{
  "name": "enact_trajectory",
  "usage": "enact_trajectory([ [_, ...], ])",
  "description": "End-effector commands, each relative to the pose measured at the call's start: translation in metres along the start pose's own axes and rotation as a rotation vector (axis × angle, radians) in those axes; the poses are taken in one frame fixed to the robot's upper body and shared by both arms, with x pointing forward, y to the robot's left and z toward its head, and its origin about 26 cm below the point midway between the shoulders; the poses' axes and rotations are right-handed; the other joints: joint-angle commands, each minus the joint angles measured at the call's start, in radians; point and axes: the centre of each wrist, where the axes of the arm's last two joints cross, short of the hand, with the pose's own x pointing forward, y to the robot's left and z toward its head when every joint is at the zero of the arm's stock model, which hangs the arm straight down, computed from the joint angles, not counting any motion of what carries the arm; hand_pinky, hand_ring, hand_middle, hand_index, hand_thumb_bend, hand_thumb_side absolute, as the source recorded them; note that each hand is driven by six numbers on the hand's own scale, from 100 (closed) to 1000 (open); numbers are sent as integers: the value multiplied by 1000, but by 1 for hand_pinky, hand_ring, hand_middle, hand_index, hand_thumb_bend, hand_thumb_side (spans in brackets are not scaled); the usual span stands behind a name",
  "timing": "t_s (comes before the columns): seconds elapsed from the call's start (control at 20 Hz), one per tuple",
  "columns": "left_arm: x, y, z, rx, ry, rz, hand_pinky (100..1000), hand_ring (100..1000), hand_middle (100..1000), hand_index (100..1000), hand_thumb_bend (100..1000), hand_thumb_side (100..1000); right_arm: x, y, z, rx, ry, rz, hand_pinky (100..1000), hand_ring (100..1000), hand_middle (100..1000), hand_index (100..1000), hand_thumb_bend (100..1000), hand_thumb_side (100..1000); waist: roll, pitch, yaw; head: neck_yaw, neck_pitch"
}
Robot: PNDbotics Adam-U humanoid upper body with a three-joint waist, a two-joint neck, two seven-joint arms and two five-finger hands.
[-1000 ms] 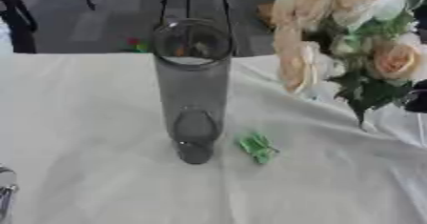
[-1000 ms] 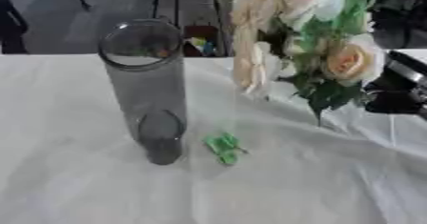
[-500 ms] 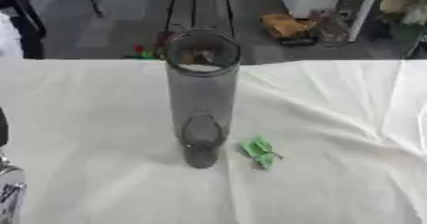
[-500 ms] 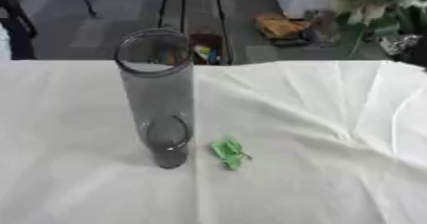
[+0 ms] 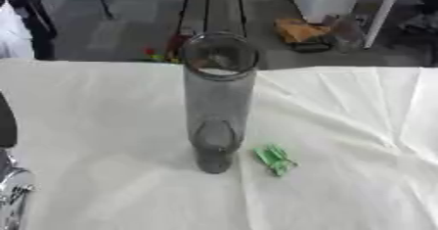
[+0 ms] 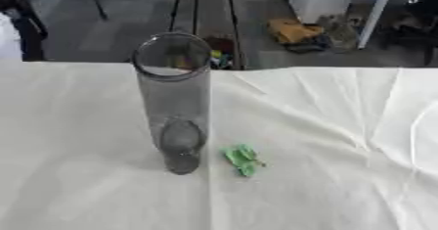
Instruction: Arrange flowers into the vase.
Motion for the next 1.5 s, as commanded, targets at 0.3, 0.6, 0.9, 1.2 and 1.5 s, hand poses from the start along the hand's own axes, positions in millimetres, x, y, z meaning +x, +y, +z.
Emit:
enact_trajectory([
  [0.3, 4, 1, -5, -31, -14, -1, 723, 830, 771, 895, 262, 967, 42, -4, -19, -7, -137, -148, 100, 100, 100, 141, 100, 307, -12, -30, 13, -12, -5],
  [0.6, 4, 0, -5, -37, -13, 2, 723, 830, 771, 895, 255, 974, 51, -4, -26, -8, -210, -256, 100, 100, 100, 136, 100, 280, -16, -31, 27, -27, -12],
  [0.9, 4, -1, -5, -45, -10, 7, 723, 829, 771, 895, 256, 969, 60, -2, -35, -14, -292, -364, 100, 100, 100, 132, 100, 272, -23, -30, 51, -44, -24],
  [1.2, 4, -1, -5, -49, -12, 11, 723, 829, 770, 895, 256, 968, 67, 0, -40, -25, -360, -466, 100, 100, 100, 127, 100, 261, -26, -28, 66, -54, -28],
  [1.5, 4, -2, -6, -53, -13, 16, 723, 832, 770, 895, 254, 969, 74, 6, -47, -23, -418, -551, 100, 100, 100, 123, 100, 243, -29, -27, 83, -67, -32],
])
